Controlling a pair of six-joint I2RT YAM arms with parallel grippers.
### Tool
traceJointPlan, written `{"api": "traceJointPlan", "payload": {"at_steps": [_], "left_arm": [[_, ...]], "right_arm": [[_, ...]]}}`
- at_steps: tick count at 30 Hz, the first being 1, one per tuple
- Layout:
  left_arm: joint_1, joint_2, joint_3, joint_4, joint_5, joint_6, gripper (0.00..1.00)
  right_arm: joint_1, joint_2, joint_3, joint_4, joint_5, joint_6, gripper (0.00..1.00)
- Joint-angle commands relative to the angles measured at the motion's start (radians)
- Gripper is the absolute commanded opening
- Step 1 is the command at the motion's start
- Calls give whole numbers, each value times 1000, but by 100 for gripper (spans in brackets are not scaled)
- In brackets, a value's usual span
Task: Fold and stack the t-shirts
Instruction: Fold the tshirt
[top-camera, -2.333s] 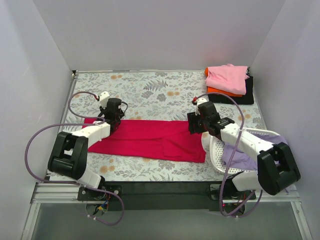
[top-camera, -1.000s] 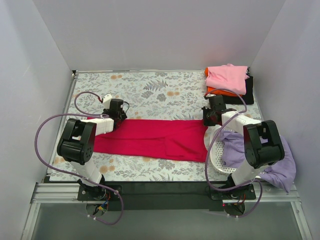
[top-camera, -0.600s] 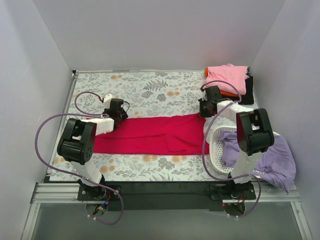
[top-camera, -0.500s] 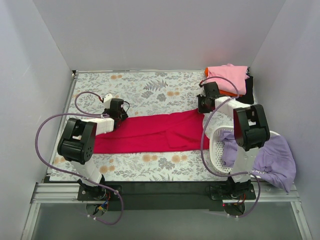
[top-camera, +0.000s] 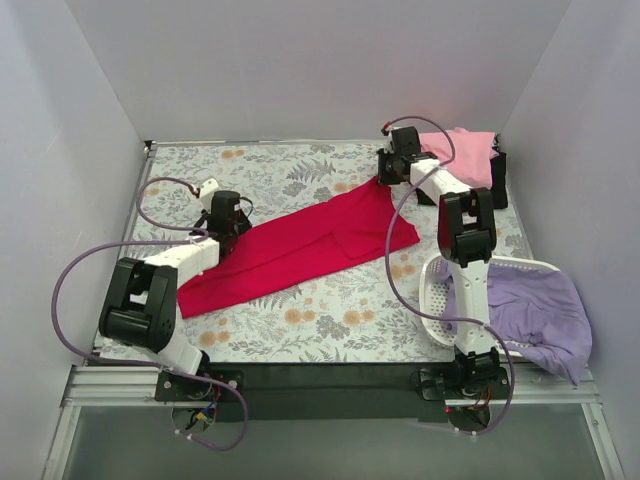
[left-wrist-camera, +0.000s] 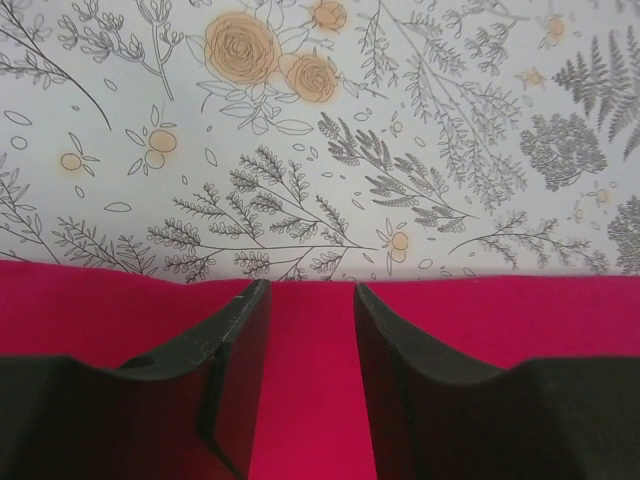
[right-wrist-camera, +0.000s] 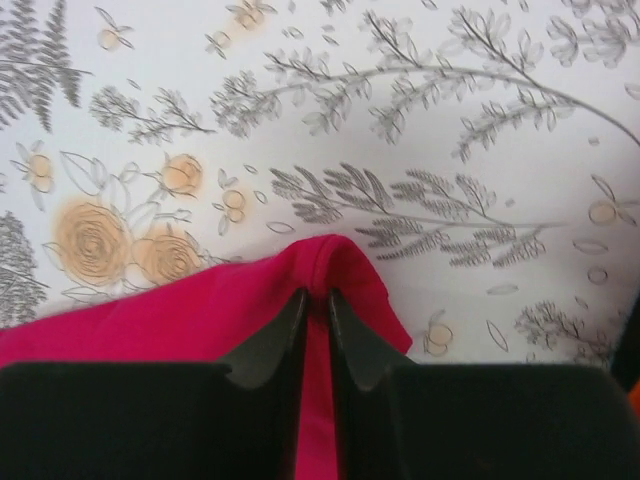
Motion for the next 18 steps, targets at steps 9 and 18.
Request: {"api": "traceJointPlan", "payload": {"at_steps": [9, 18], "left_arm": [[3, -131, -58, -84, -6, 38, 37], [-8, -76, -92, -113, 63, -19, 36]], "right_arm": [[20, -223, -10, 41, -179, -18, 55], [56, -538, -532, 155, -152, 2, 58]]}}
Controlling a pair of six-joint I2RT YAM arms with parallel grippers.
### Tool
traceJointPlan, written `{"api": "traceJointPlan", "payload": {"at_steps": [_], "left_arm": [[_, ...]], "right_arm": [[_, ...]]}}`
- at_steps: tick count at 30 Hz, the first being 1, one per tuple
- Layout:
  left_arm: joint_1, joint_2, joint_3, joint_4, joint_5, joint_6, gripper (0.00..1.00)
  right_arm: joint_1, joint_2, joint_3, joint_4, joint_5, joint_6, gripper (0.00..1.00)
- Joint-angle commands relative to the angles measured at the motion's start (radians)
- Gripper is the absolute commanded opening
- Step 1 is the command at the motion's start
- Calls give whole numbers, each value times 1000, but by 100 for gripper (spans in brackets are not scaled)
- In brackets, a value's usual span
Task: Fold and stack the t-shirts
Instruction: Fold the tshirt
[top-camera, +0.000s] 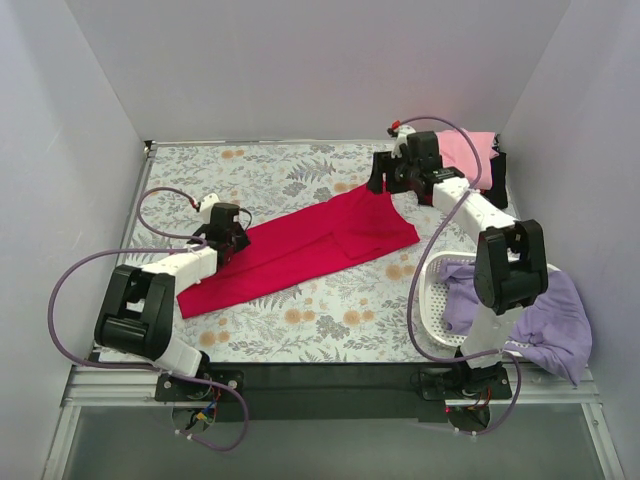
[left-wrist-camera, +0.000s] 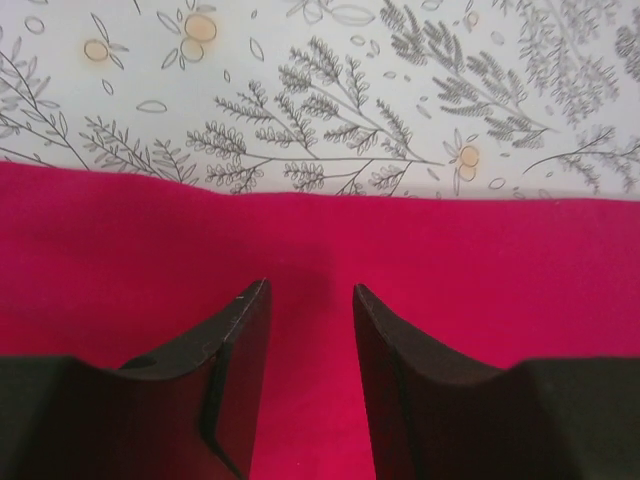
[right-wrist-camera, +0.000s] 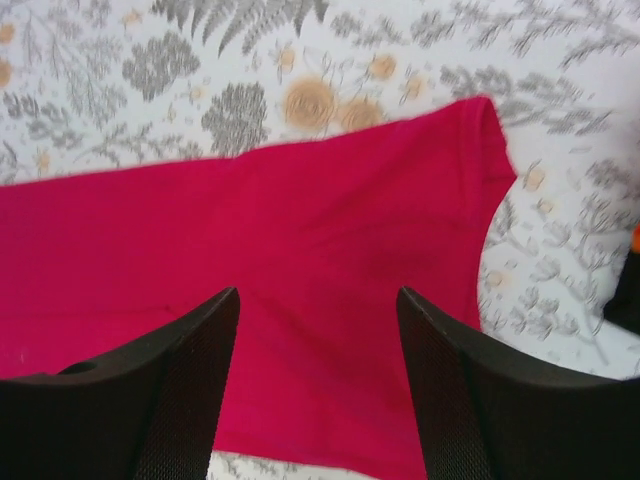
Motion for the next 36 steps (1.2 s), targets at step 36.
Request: {"api": "traceJointPlan", "payload": {"at_steps": [36], "left_arm": [[-229, 2, -207, 69, 254, -160, 36]], "right_arm": [[86, 645, 601, -162, -2, 22, 64]]}}
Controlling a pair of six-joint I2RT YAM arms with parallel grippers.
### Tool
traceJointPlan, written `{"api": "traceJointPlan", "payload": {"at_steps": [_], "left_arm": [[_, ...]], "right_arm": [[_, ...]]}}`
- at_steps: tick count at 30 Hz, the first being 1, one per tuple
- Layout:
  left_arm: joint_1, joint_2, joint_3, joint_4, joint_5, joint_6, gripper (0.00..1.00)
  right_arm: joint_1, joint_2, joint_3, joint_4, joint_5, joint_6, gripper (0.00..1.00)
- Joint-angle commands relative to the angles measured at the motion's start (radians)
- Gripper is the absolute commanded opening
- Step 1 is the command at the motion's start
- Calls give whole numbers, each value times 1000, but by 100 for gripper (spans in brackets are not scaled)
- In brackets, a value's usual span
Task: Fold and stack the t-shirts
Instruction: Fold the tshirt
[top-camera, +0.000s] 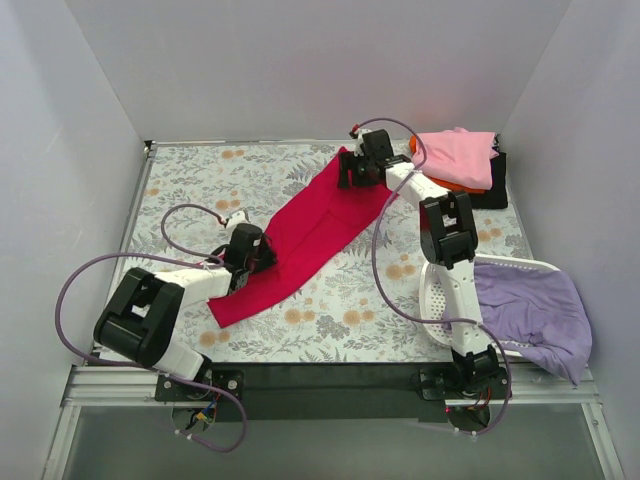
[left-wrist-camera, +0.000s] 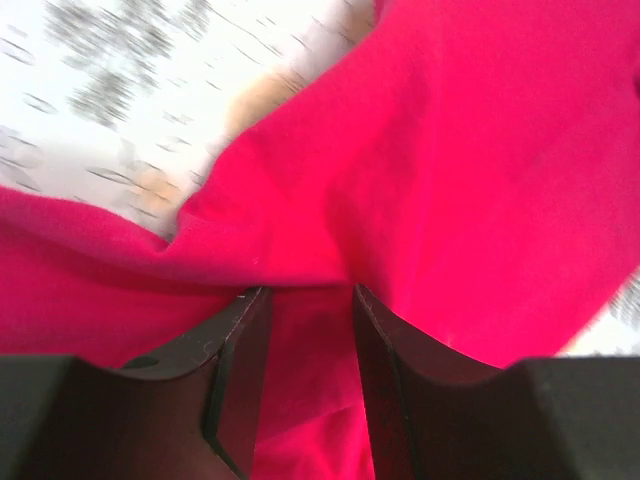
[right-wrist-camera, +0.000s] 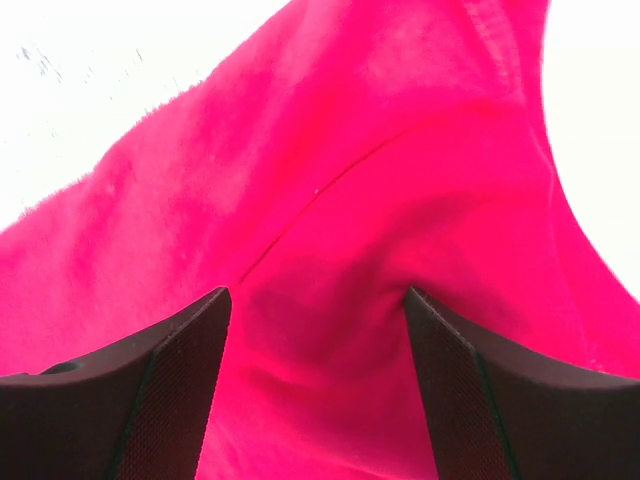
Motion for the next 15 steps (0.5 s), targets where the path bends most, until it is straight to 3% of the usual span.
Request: {"api": "traceJointPlan", "payload": {"at_steps": [1, 5, 8, 11, 15], "left_arm": [[-73, 7, -58, -74, 119, -87, 36], [-182, -4, -54, -24, 123, -175, 36], [-234, -4, -29, 7, 109, -222, 36], [-257, -12, 13, -4, 66, -229, 36], [-257, -82, 46, -79, -21, -207, 36]], "right_arm": [[-4, 115, 133, -90, -88, 9, 65], [-5, 195, 314, -82, -171, 18, 67], [-10, 200, 329, -33, -223, 31, 68], [-18, 139, 290, 8, -249, 26, 68], [-19, -39, 89, 65, -215, -20, 68]]}}
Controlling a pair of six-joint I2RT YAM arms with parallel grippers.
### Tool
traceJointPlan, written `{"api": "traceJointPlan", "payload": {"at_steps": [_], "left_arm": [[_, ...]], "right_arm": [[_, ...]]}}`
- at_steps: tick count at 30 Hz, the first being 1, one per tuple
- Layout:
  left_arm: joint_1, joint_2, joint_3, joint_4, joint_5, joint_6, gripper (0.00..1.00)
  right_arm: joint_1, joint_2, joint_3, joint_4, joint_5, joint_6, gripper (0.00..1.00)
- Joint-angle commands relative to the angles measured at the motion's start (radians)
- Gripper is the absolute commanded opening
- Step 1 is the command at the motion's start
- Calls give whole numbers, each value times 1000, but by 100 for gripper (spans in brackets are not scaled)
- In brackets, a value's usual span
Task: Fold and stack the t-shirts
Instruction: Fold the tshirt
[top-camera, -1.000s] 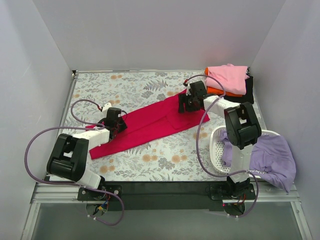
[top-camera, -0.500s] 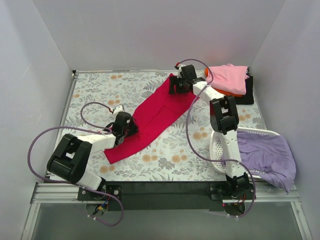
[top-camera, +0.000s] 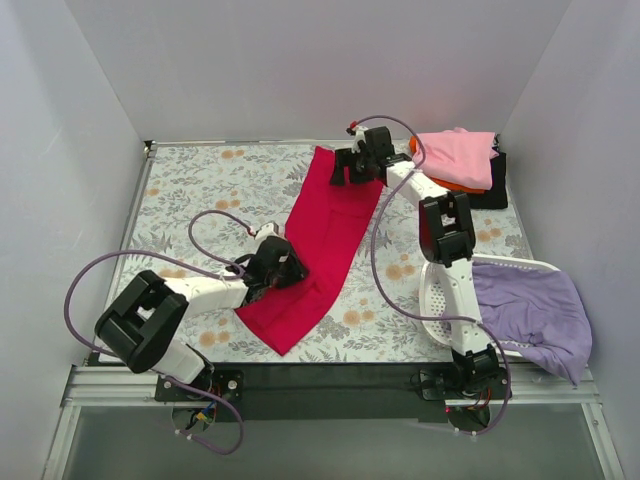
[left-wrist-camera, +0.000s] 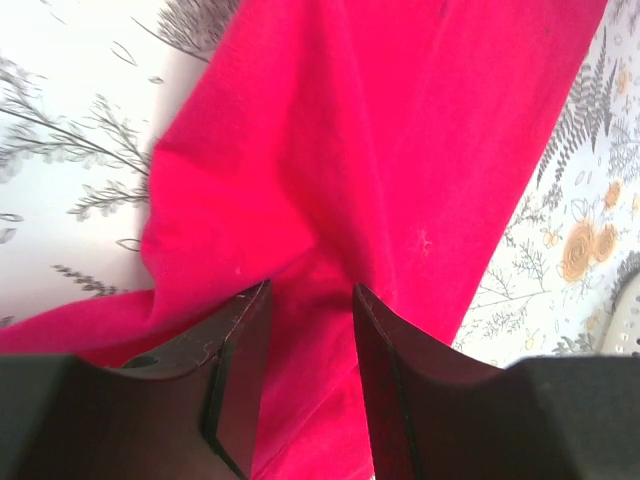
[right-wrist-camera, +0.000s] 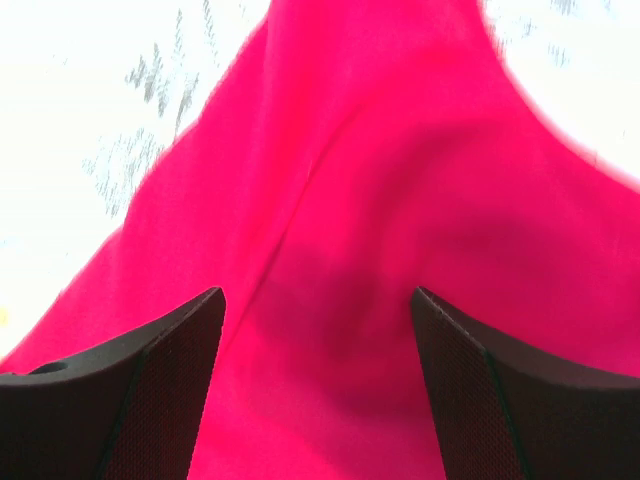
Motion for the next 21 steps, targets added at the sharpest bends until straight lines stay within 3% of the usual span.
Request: {"api": "traceJointPlan", "payload": {"at_steps": [1, 8, 14, 21], "left_arm": [[-2, -92, 42, -86, -91, 10, 36], [-9, -236, 25, -201, -172, 72, 36], [-21, -229, 2, -235, -97, 92, 34], [-44, -242, -43, -296, -70, 103, 33]], "right_arm": [[-5, -265, -179, 70, -13, -34, 68], [16, -631, -652, 237, 23, -33, 68], [79, -659, -761, 235, 56, -36, 68], [116, -565, -745, 229, 94, -27, 67]]}}
